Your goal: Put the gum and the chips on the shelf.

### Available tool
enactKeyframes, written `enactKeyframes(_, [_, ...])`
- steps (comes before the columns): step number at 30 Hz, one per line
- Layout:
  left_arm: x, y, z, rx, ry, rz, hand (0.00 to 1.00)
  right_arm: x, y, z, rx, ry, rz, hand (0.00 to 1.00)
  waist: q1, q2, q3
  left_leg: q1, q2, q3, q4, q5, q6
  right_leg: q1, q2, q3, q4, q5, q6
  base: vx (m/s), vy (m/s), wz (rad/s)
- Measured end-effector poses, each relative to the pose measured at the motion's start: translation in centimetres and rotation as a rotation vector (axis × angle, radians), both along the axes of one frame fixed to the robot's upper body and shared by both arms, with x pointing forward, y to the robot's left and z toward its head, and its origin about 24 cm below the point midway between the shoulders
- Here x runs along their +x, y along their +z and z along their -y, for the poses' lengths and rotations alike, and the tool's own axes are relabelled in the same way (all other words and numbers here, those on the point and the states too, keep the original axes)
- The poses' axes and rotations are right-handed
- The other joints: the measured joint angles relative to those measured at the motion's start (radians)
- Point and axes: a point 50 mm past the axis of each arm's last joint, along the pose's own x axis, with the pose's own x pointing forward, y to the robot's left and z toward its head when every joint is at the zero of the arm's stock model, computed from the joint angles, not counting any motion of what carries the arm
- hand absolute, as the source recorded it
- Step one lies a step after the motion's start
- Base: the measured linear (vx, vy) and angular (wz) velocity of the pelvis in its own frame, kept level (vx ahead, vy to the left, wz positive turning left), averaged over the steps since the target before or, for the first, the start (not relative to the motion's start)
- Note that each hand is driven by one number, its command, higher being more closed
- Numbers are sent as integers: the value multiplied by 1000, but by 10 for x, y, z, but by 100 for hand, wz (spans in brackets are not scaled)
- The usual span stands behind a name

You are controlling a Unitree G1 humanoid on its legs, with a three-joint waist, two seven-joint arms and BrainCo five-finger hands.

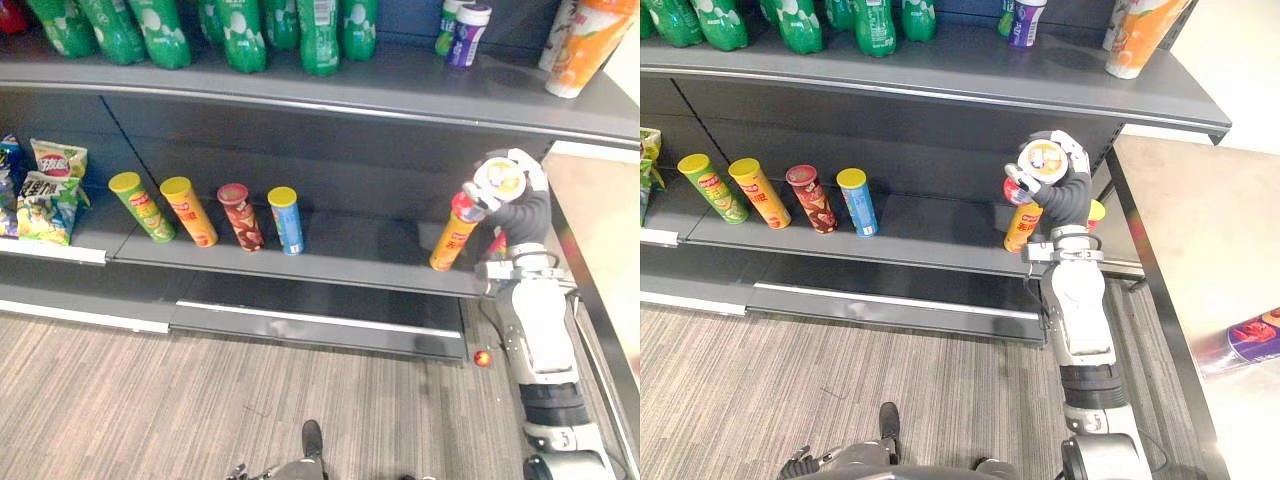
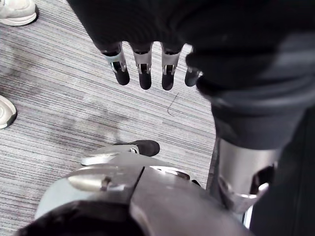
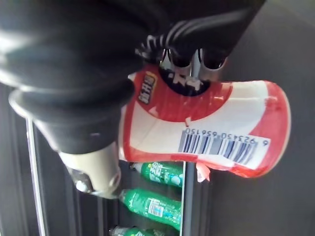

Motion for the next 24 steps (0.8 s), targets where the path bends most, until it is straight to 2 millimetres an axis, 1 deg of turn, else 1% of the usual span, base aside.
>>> enactKeyframes(3, [0,0,-1,2,1,-1,0,3,10,-3,-1,10,27,100,1,-3,-1,-12,0,-8,0,7,-2,-6,2,-8,-1,3,1,17,-5,8])
enactKeyframes(4, [-1,0,-1,4,0,-3,0,6,13,-5,-3,16,34,100,5,-7,-4,-12,-1,-7,0,7,-2,-5,2,-8,-3,7,9,52,-6,1])
enactKeyframes(7, [-1,0,-3,9,-1,-4,0,11,18,-12,-11,38,39,100,15,-14,-8,-11,0,-7,0,9,-1,-3,3,-8,-2,10,8,44,-11,-1])
enactKeyframes(8, [-1,1,-4,11,-3,-4,0,17,21,-17,-19,51,33,100,16,-19,-11,-11,1,-7,0,12,3,-3,4,-8,-1,10,8,59,-22,-1])
enactKeyframes(10, [0,1,-4,11,-4,-4,0,26,24,-18,-23,50,22,100,17,-22,-13,-11,3,-7,0,12,3,-1,6,-8,-1,10,8,25,-12,-1])
enactKeyframes(13, [0,1,-3,11,-10,-4,0,39,31,-15,-46,30,-4,100,21,-23,-14,-11,4,-8,0,14,4,0,7,-8,-1,10,8,0,0,0])
enactKeyframes(15, [0,1,-3,13,-13,-3,0,50,39,-12,-50,-3,-17,100,27,-23,-14,-11,5,-8,0,15,3,0,8,-7,-1,13,5,0,0,0])
enactKeyframes(16, [0,1,-3,13,-13,-3,0,52,41,-12,-50,-8,-15,100,27,-23,-14,-11,6,-8,0,15,3,0,9,-7,0,13,4,0,0,0])
enactKeyframes(21, [0,1,-4,15,-9,-3,0,64,68,-9,-34,-15,17,100,32,-23,-14,-10,10,-10,0,16,1,0,13,-7,0,13,3,0,0,0])
enactKeyframes(24, [1,1,-4,13,-6,-1,0,71,76,-3,-23,-22,7,100,40,-24,-14,-11,11,-10,0,15,-2,-2,14,-7,-1,13,3,0,0,0])
